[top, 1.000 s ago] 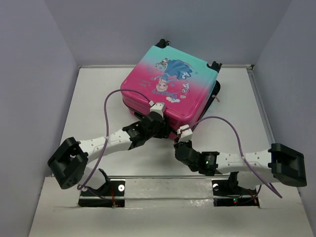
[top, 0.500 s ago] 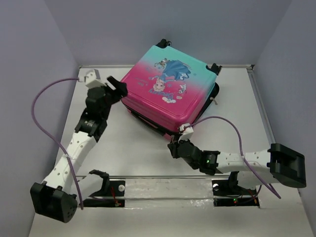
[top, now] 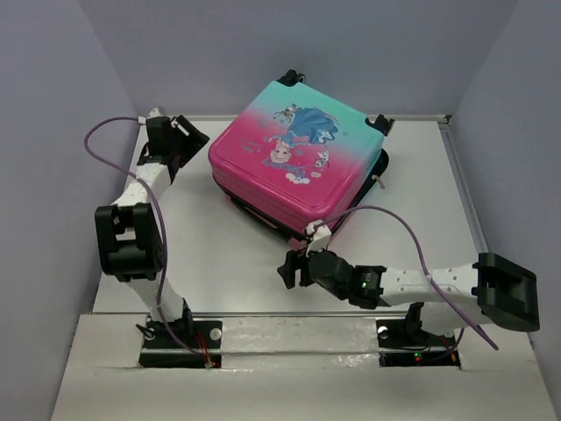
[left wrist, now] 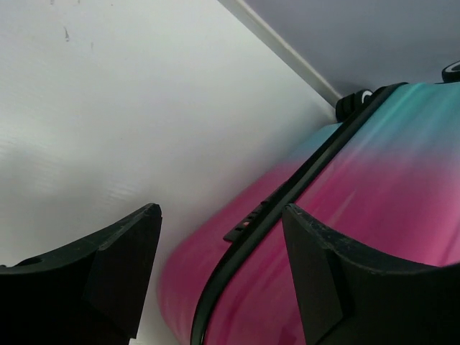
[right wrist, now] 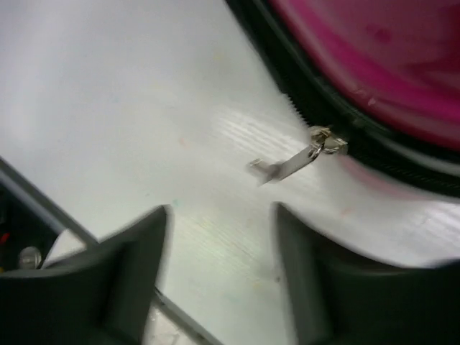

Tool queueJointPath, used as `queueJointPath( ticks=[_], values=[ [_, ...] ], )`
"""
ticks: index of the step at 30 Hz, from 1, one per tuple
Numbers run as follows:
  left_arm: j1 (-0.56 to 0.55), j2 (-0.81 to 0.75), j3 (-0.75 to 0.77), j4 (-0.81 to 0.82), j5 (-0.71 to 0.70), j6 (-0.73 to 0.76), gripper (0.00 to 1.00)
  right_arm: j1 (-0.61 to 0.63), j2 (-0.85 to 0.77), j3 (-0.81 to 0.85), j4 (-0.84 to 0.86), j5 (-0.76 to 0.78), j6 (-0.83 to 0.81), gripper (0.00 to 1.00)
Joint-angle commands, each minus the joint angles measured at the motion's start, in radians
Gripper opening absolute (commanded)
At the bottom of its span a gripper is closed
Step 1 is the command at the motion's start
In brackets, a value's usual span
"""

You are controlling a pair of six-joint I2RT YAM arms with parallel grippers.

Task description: Pack the luggage

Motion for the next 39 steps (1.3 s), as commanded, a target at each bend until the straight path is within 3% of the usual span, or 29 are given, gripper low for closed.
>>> queueJointPath(
  ticks=[1, 2, 4, 7, 8, 12, 17, 21, 24, 27, 29, 32, 39],
  values=[
    [-0.001, 0.047, 0.119, 0.007, 0.087, 0.017, 0.79, 0.023, -0.042, 0.09, -0.127, -0.091, 0.006, 0.91],
    [-0.001, 0.059, 0.136, 0.007, 0.09, 0.024, 0.79, 0.023, -0.083, 0.091, -0.217, -0.081, 0.009, 0.92],
    [-0.001, 0.102, 0.158, 0.004, 0.117, 0.038, 0.79, -0.006, -0.128, 0.077, -0.337, -0.041, 0.065, 0.84],
    [-0.001, 0.133, 0.185, 0.003, 0.127, 0.052, 0.78, -0.118, -0.227, 0.012, -0.485, -0.035, 0.156, 0.43],
    [-0.006, 0.136, 0.188, 0.004, 0.12, 0.055, 0.78, -0.144, -0.284, -0.018, -0.532, -0.03, 0.176, 0.22],
    [-0.033, 0.15, 0.199, 0.009, 0.117, 0.076, 0.78, -0.259, -0.363, -0.043, -0.58, 0.005, 0.233, 0.09],
    [-0.088, 0.19, 0.204, 0.01, 0.103, 0.073, 0.78, -0.489, -0.256, 0.073, -0.513, -0.03, 0.094, 0.07],
    [-0.13, 0.234, 0.213, 0.0, 0.098, 0.067, 0.78, -0.824, -0.137, 0.115, -0.301, -0.195, -0.024, 0.07],
    [-0.148, 0.26, 0.207, -0.002, 0.095, 0.064, 0.77, -0.934, -0.004, 0.172, -0.186, -0.293, -0.075, 0.07],
    [-0.171, 0.231, 0.17, 0.006, 0.118, 0.038, 0.76, -0.943, 0.152, 0.284, -0.134, -0.36, -0.126, 0.07],
    [-0.203, 0.162, 0.043, 0.109, 0.103, 0.009, 0.75, -0.943, 0.215, 0.334, -0.077, -0.427, -0.176, 0.07],
    [-0.249, 0.011, -0.125, 0.196, 0.008, -0.031, 0.75, -0.943, 0.309, 0.411, -0.028, -0.637, -0.213, 0.07],
    [-0.324, -0.368, -0.459, 0.291, -0.139, -0.095, 0.74, -0.943, 0.429, 0.595, -0.029, -0.884, -0.278, 0.07]
  ],
)
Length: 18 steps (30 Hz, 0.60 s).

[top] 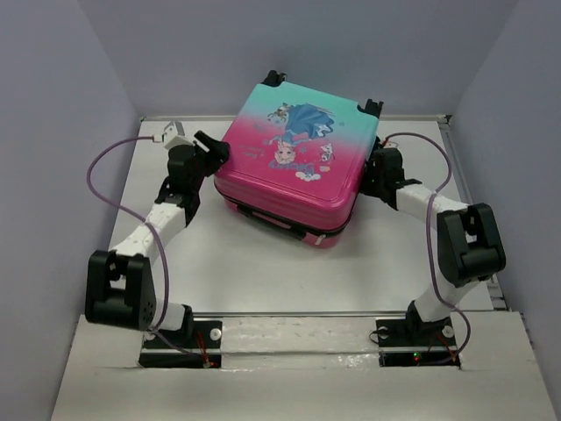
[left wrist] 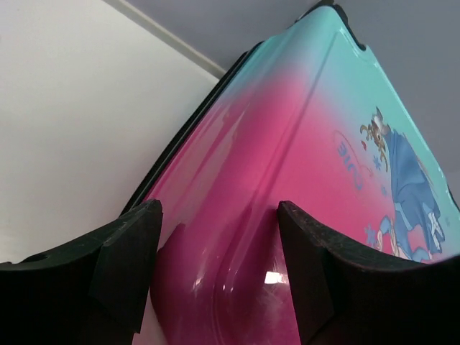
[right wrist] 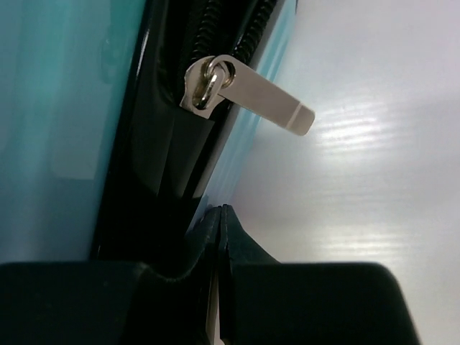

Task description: Pack the luggage

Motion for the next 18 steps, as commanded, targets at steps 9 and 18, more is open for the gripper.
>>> queueJointPath(
  ticks=[9, 18],
  values=[
    [-0.184, -0.436, -0.247, -0.165, -0.258, 0.036, 0.75, 0.077, 0.135, 0.352, 0.124, -0.484, -0.053, 0.07],
    [0.007, -0.426, -0.006, -0.286, -0.008, 0.085, 0.81, 0.056, 0.145, 0.394, 0.101, -0.47, -0.085, 0.59]
  ],
)
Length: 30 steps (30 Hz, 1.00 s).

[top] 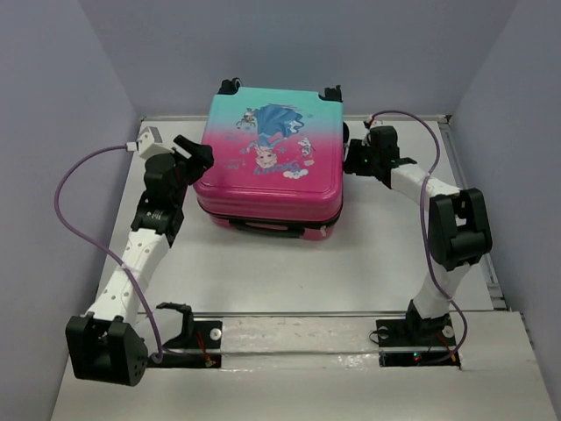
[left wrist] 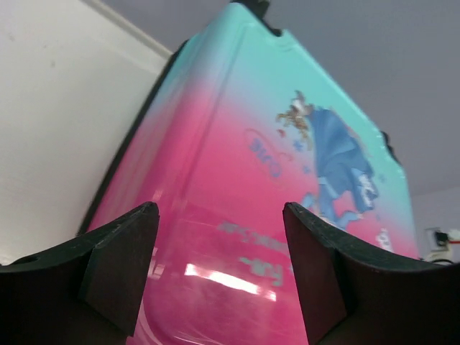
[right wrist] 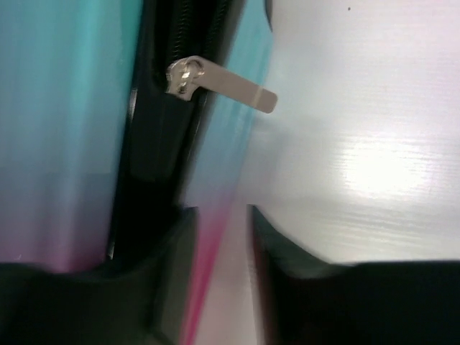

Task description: Pack the luggage

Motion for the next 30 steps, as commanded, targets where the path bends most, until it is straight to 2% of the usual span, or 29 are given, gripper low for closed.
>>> queueJointPath(
  ticks=[1, 3, 7, 8, 10, 11, 13, 15, 16, 18, 19, 20, 23, 24, 27, 28, 30],
  values=[
    [0.02, -0.052, 0.101, -0.016, 0.144, 0.041, 0.81, 0.059, -0.04, 0.099, 0.138, -0.244, 0.02, 0.66],
    [0.02, -0.151, 0.055, -0.018, 0.164, 0.048, 0.82, 0.027, -0.085, 0.079, 0.136, -0.249, 0.022, 0.79],
    [0.01, -0.318, 0.029, -0.111, 0.168, 0.117, 0.79, 0.016, -0.284, -0.043, 0.124, -0.164, 0.009, 0.86],
    [0.006, -0.349, 0.002, -0.14, 0.199, 0.121, 0.69, 0.016, -0.375, -0.111, 0.125, -0.14, 0.023, 0.86],
    [-0.006, -0.44, -0.044, -0.154, 0.223, 0.121, 0.62, 0.016, -0.468, -0.198, 0.133, -0.132, 0.089, 0.84],
    [-0.025, -0.467, -0.092, -0.203, 0.233, 0.12, 0.5, 0.016, -0.514, -0.253, 0.178, -0.143, 0.106, 0.82],
    [-0.06, -0.553, -0.178, -0.235, 0.273, 0.109, 0.36, 0.059, -0.649, -0.425, 0.217, -0.147, 0.134, 0.64],
    [-0.089, -0.61, -0.233, -0.257, 0.286, 0.075, 0.28, 0.121, -0.753, -0.548, 0.222, -0.152, 0.134, 0.36],
    [-0.101, -0.621, -0.261, -0.262, 0.294, 0.059, 0.26, 0.172, -0.783, -0.582, 0.222, -0.137, 0.135, 0.29],
    [-0.149, -0.633, -0.369, -0.254, 0.267, 0.014, 0.26, 0.442, -0.861, -0.657, 0.22, -0.032, 0.141, 0.18],
    [-0.166, -0.636, -0.388, -0.239, 0.253, -0.003, 0.26, 0.444, -0.881, -0.679, 0.22, 0.015, 0.149, 0.18],
    [-0.201, -0.629, -0.4, -0.223, 0.241, -0.015, 0.27, 0.562, -0.895, -0.7, 0.237, 0.091, 0.161, 0.23],
    [-0.22, -0.571, -0.442, -0.165, 0.216, -0.034, 0.37, 0.701, -0.893, -0.757, 0.306, 0.229, 0.183, 0.41],
    [-0.223, -0.513, -0.456, -0.126, 0.233, -0.032, 0.4, 0.762, -0.878, -0.766, 0.331, 0.294, 0.183, 0.52],
    [-0.25, -0.387, -0.496, 0.011, 0.237, -0.046, 0.5, 0.809, -0.765, -0.751, 0.375, 0.416, 0.186, 0.65],
    [-0.27, -0.36, -0.5, 0.075, 0.237, -0.049, 0.56, 0.809, -0.707, -0.739, 0.375, 0.454, 0.198, 0.66],
    [-0.29, -0.313, -0.502, 0.131, 0.213, -0.055, 0.61, 0.809, -0.668, -0.729, 0.401, 0.536, 0.227, 0.67]
  ],
)
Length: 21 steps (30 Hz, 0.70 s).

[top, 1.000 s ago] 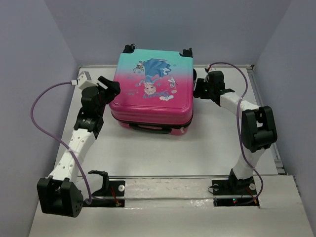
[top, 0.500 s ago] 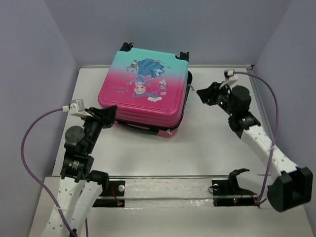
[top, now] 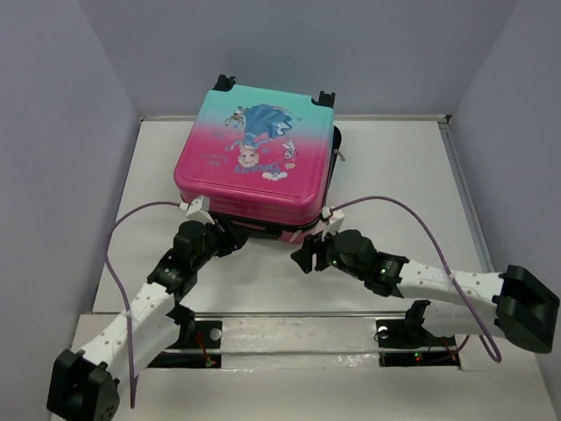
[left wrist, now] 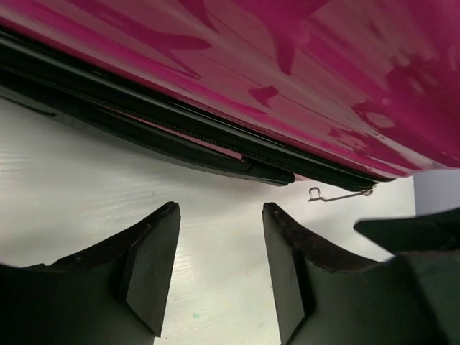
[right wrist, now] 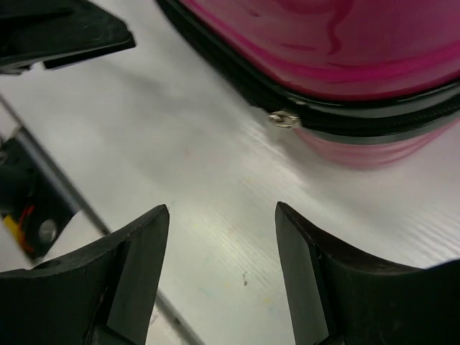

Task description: Pack the luggage

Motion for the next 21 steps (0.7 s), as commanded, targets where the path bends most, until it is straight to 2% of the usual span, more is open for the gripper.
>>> queueJointPath(
  ticks=[1, 2, 4, 10, 15, 18, 20, 21],
  values=[
    [-0.05, 0.127, -0.012, 0.263, -0.02, -0.025, 0.63, 0.008, 0.11, 0.043, 0.14, 0.356, 0.061, 0.67],
    [-0.061, 0.149, -0.009, 0.305, -0.018, -0.026, 0.67, 0.008, 0.13, 0.053, 0.146, 0.388, 0.066, 0.67],
    [-0.073, 0.212, -0.002, 0.328, -0.035, -0.025, 0.69, 0.008, 0.187, 0.084, 0.161, 0.457, 0.08, 0.67],
    [-0.086, 0.352, 0.008, 0.401, -0.084, -0.022, 0.68, 0.008, 0.32, 0.119, 0.327, 0.485, 0.089, 0.64],
    [-0.109, 0.43, 0.024, 0.471, -0.142, -0.029, 0.53, 0.008, 0.388, 0.156, 0.351, 0.459, 0.152, 0.61],
    [-0.141, 0.487, 0.053, 0.49, -0.166, -0.025, 0.37, 0.008, 0.397, 0.144, 0.35, 0.543, 0.195, 0.53],
    [-0.173, 0.517, 0.066, 0.497, -0.199, -0.026, 0.34, 0.008, 0.386, 0.135, 0.353, 0.603, 0.193, 0.46],
    [-0.182, 0.531, 0.067, 0.516, -0.212, -0.025, 0.29, 0.008, 0.374, 0.129, 0.362, 0.614, 0.189, 0.36]
  ],
)
